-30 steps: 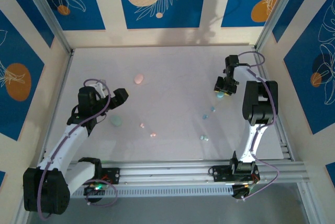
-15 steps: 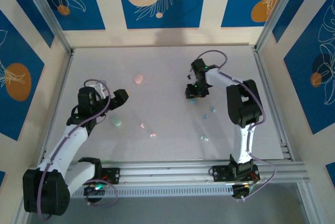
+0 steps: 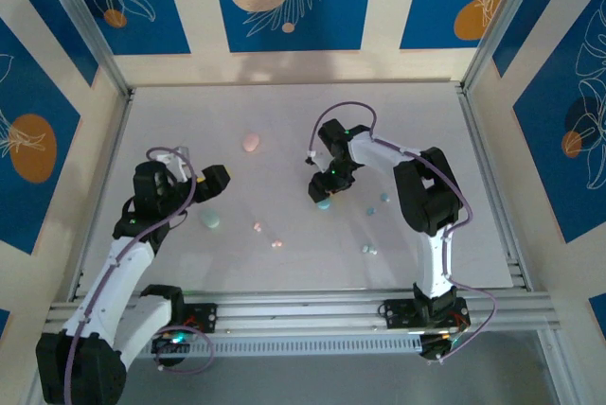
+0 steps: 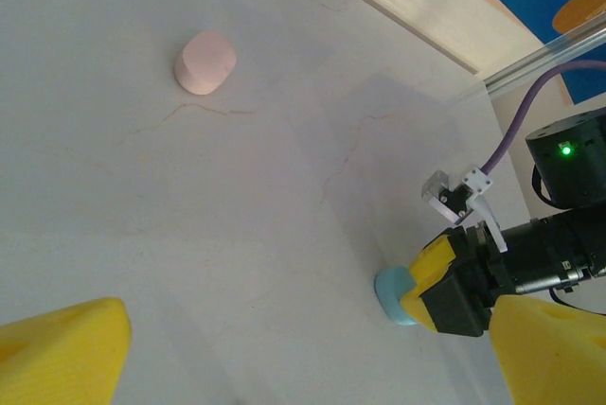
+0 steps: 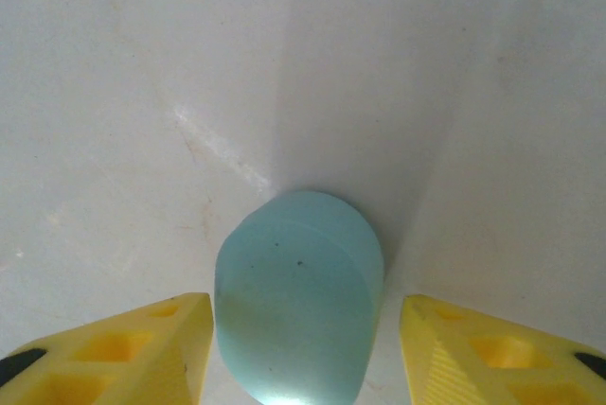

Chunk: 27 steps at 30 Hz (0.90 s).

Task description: Insert the wireless bluetooth earbuds into the charging case

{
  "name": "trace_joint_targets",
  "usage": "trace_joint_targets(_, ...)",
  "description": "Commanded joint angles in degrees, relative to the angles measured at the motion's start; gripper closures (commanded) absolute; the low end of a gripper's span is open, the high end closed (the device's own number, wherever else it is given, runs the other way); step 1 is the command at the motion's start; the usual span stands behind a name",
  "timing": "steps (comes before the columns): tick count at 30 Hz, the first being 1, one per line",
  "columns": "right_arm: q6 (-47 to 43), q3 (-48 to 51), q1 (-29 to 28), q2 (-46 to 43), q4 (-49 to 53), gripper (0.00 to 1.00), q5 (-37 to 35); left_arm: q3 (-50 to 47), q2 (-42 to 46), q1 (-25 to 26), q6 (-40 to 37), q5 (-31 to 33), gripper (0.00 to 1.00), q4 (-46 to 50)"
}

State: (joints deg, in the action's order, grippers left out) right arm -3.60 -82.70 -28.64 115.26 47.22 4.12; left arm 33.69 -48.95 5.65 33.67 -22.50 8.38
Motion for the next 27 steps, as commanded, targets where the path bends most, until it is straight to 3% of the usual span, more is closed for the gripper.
trace_joint_targets(1, 0.4, 1.9, 1.0, -4.4, -0.5, 0.4, -1.5, 2.3, 1.4, 0.3, -2.2, -0.6, 0.02, 1.3)
trace_joint_targets(4, 2.7, 5.1, 1.4, -9.2, -4.3, 0.38, -5.9, 2.9, 1.6, 0.3, -2.9, -0.7, 0.0, 1.7)
trace_joint_targets(6, 3.7, 9.0, 1.9, -13.7, -8.8, 0.37, -6.7, 3.7, 2.3, 0.3, -2.9, 2.5, 0.0, 4.0)
trace_joint_targets(13, -2.9, 32.6, 0.0, -29.5, -37.8, 0.3, -6.8, 4.5, 6.6, 0.2, 0.4, 13.8, 0.0, 9.8)
trace_joint_targets(16, -5.5, 32.1, -1.8, -28.1, -36.3, 0.28, -8.6, 3.4, 6.3, 0.2, 0.6, 8.3, 0.0, 6.8)
trace_joint_targets(20, -9.6, 24.3, -3.1, -21.2, -24.5, 0.32, -9.8, 1.6, 5.2, 0.2, 3.9, 3.7, 0.0, 1.5)
trace_joint_targets(25, -12.5, 23.9, -5.1, -17.1, -25.2, 0.31, -13.2, 1.4, 5.5, 0.2, 3.6, 2.9, 0.0, 1.4)
trace_joint_targets(27, -11.7, 22.5, -5.2, -15.4, -23.8, 0.26, -11.9, 1.3, 6.0, 0.2, 3.2, 2.9, 0.0, 1.5)
